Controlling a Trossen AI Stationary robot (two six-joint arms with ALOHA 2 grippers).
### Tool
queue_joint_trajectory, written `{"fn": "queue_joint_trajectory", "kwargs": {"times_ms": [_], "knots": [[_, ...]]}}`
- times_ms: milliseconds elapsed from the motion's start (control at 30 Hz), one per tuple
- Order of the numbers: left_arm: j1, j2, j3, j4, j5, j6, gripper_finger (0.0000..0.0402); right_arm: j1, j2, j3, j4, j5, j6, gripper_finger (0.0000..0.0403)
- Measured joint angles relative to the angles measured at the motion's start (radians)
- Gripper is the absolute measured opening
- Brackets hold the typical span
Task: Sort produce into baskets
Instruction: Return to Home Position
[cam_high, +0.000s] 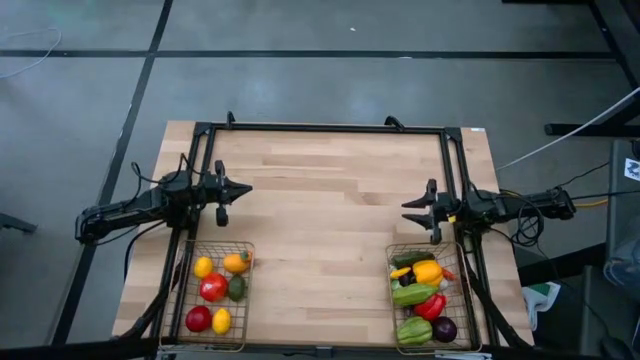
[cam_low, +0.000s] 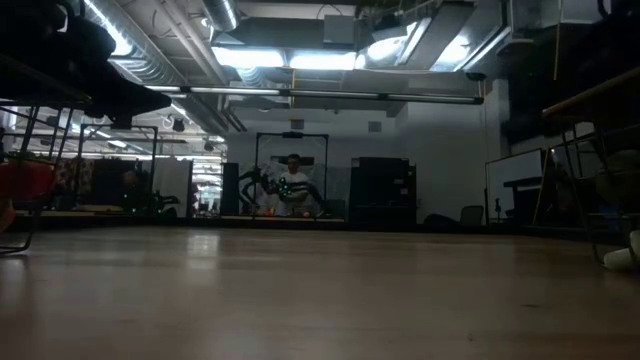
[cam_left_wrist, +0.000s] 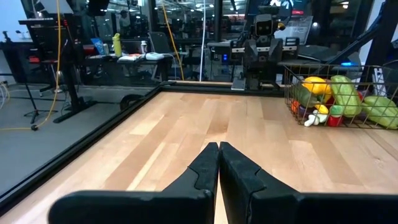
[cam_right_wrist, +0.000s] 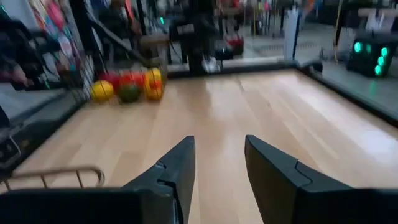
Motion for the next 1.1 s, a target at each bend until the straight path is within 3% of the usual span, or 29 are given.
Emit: {"fn": "queue_joint_trajectory", "kwargs": {"times_ms": [133, 1100], "knots": [[0.000, 0.000, 0.000, 0.000, 0.000, 0.001, 0.0011, 0.000, 0.001, -0.065, 0.189, -0.021, -0.024, 0.0138], [0.000, 0.000, 0.000, -0.002, -0.001, 0.001, 0.0011, 0.000, 0.009, -0.069, 0.188, -0.029, -0.043, 0.0138]]}}
